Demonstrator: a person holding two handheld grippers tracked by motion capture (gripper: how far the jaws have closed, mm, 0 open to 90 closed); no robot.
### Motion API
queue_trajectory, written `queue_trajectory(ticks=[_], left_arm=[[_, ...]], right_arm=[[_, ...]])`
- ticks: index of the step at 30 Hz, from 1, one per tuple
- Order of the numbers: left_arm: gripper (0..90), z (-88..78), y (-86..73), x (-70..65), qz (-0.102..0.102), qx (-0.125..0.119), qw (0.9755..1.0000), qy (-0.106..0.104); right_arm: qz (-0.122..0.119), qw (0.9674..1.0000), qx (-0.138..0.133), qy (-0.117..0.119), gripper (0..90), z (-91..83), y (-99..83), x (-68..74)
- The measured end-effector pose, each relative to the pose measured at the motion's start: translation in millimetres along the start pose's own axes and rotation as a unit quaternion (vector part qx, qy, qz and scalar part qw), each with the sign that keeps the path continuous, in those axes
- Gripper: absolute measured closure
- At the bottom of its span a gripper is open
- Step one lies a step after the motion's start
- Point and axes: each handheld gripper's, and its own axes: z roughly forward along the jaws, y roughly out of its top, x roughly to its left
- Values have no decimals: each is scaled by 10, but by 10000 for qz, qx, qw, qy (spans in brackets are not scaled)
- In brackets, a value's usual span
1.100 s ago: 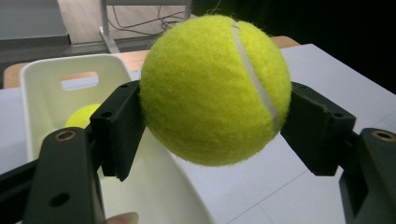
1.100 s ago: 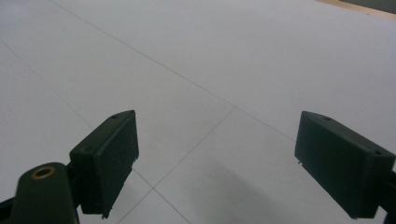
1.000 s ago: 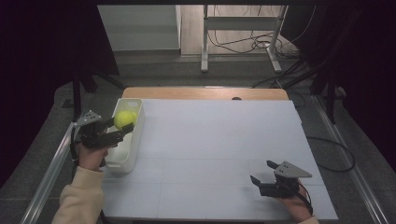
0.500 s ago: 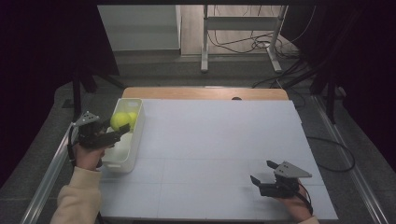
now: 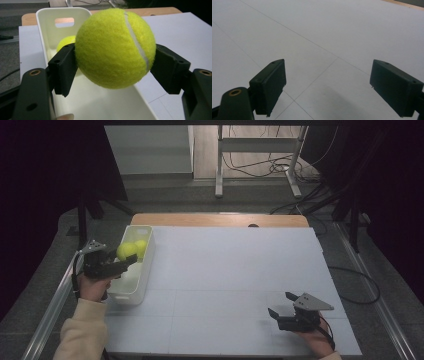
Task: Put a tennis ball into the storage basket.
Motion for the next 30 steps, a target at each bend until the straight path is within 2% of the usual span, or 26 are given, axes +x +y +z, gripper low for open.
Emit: queue_trajectory(ticks=[10,15,23,30], left_arm=[[263,78,14,-6,71,397,9991,163],[262,97,15,-16,99,477,9985,249],[261,115,13,-7,128,672,9974,241],[261,116,12,-4,123,683,9973,241]], right_arm=[[7,10000,-2,7,140,5,0,5],[6,10000,2,16,140,3,0,1],[2,10000,-12,6,140,3,0,2],[5,10000,-2,-3,140,-2,0,-1]])
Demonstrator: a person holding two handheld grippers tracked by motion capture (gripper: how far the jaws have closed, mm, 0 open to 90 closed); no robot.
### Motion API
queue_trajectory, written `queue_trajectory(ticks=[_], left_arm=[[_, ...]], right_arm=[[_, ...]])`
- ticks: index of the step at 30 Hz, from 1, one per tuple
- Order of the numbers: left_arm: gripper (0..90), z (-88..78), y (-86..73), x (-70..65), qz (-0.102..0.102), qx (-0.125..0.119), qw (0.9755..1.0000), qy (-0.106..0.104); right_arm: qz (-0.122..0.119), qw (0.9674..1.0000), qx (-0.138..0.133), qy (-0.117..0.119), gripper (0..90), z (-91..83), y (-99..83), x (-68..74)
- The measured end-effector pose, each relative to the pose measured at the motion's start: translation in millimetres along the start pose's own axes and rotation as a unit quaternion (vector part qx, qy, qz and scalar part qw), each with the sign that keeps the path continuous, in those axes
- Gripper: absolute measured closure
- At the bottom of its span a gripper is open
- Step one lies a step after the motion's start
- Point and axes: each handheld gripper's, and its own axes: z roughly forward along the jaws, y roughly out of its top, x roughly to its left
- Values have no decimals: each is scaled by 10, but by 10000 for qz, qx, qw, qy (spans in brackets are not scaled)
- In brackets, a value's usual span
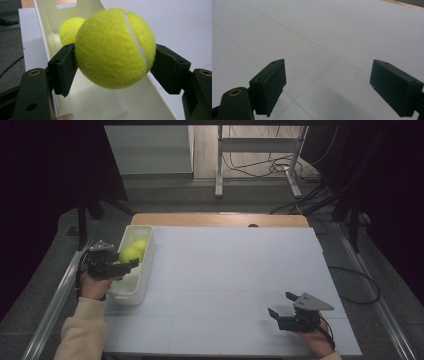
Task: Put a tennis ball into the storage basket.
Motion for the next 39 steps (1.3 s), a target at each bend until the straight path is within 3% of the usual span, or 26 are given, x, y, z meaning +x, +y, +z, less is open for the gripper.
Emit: queue_trajectory(ticks=[11,15,26,35,39], left_arm=[[250,2,-4,10,36,-21,10000,13],[121,-67,18,-2,30,-264,9996,14],[103,-161,14,-18,94,-582,9977,-337],[107,-270,26,-176,238,-930,9928,-721],[107,-281,27,-253,339,-974,9919,-741]], right_arm=[[-1,10000,-1,2,140,0,0,0],[0,10000,-15,-8,140,-4,2,3],[11,10000,-19,-5,140,-6,1,2],[106,9999,-56,1,140,-20,-24,-14],[102,9999,-48,11,139,-42,-45,-19]])
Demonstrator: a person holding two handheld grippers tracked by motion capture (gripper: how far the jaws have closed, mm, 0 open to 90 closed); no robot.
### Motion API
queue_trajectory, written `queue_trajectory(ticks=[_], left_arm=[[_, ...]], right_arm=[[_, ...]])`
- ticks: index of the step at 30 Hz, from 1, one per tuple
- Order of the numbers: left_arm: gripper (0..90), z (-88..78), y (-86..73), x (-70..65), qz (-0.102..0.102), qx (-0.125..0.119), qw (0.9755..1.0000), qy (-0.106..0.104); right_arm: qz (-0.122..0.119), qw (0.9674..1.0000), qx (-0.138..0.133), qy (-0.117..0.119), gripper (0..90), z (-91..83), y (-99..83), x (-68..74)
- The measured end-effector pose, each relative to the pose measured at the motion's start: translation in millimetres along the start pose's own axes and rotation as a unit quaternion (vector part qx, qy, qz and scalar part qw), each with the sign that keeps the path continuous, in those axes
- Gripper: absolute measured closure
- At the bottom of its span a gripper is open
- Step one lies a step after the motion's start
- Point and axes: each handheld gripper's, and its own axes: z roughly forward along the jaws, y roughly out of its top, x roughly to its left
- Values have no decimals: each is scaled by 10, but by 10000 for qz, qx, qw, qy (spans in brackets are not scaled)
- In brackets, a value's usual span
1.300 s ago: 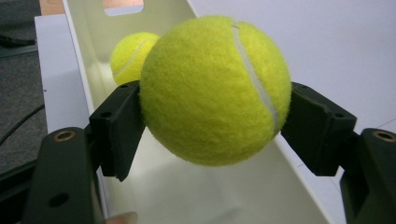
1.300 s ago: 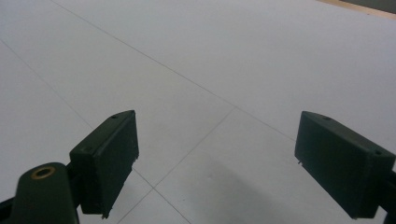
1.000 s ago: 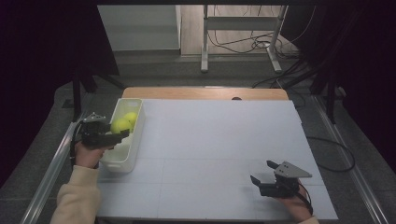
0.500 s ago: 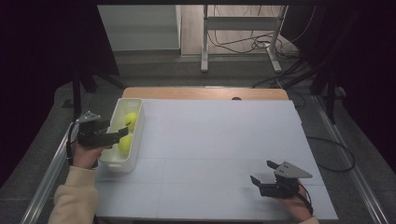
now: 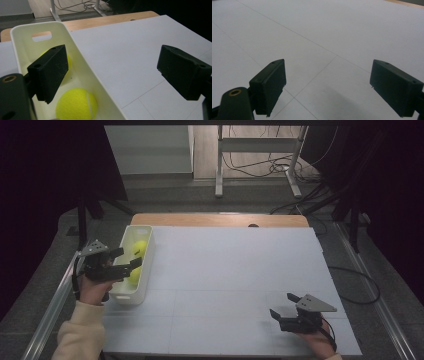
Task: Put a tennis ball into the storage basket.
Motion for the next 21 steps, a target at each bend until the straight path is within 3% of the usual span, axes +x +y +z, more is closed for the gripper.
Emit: queue_trajectory(ticks=[4,14,21], left_arm=[[107,5,-24,-75,118,-3,9999,-69],[106,-52,-124,-215,198,-34,9991,-370],[109,-27,-182,-380,418,-57,9977,-538]], right_arm=[[-15,10000,-57,28,140,-9,14,0],[-71,10000,-24,58,140,26,34,22],[-82,10000,-41,-3,140,46,58,13]])
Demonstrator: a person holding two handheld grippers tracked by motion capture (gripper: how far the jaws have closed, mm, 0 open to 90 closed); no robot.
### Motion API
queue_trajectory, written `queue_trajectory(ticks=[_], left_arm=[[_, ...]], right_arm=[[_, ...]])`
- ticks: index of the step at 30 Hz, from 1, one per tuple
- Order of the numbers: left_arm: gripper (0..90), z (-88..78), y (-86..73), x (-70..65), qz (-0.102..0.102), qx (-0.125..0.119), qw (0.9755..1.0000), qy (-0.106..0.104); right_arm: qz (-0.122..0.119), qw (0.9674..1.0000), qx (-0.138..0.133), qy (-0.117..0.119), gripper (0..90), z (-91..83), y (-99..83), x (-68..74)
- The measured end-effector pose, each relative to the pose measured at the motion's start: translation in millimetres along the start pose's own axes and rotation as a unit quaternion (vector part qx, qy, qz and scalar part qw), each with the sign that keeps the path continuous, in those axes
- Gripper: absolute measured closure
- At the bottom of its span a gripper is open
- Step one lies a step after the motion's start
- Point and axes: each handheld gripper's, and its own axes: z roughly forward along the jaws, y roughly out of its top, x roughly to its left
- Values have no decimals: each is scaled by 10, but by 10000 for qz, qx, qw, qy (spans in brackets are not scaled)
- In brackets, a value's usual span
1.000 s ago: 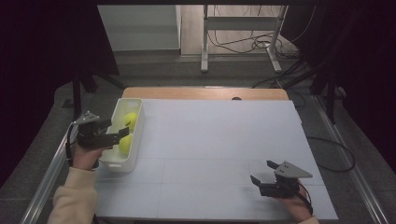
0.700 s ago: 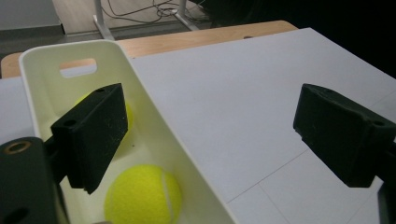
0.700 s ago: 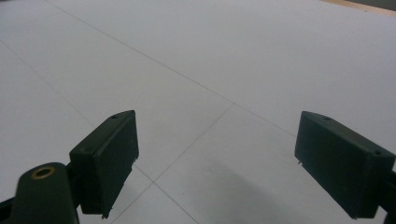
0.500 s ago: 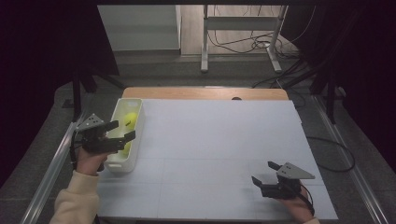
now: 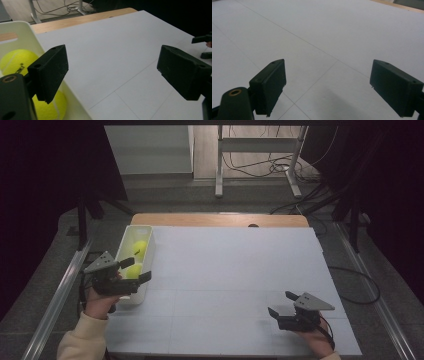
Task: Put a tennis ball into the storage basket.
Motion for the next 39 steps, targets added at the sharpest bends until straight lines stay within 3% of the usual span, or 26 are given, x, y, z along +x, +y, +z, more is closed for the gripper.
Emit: queue_trajectory(ticks=[11,22,28,33,39], left_arm=[[109,77,-25,-200,217,-32,9996,-177],[105,278,-114,-450,404,104,9981,-463],[103,376,-236,-574,453,220,9971,-565],[102,436,-370,-670,543,468,9949,-714],[102,489,-504,-720,545,562,9948,-659]], right_arm=[[-8,10000,0,28,140,7,-3,1],[-19,10000,-26,58,140,-28,-4,23],[5,9999,-57,108,139,-36,2,46],[10,9999,-65,111,139,-37,-2,46],[9,9999,-44,129,139,-33,-3,51]])
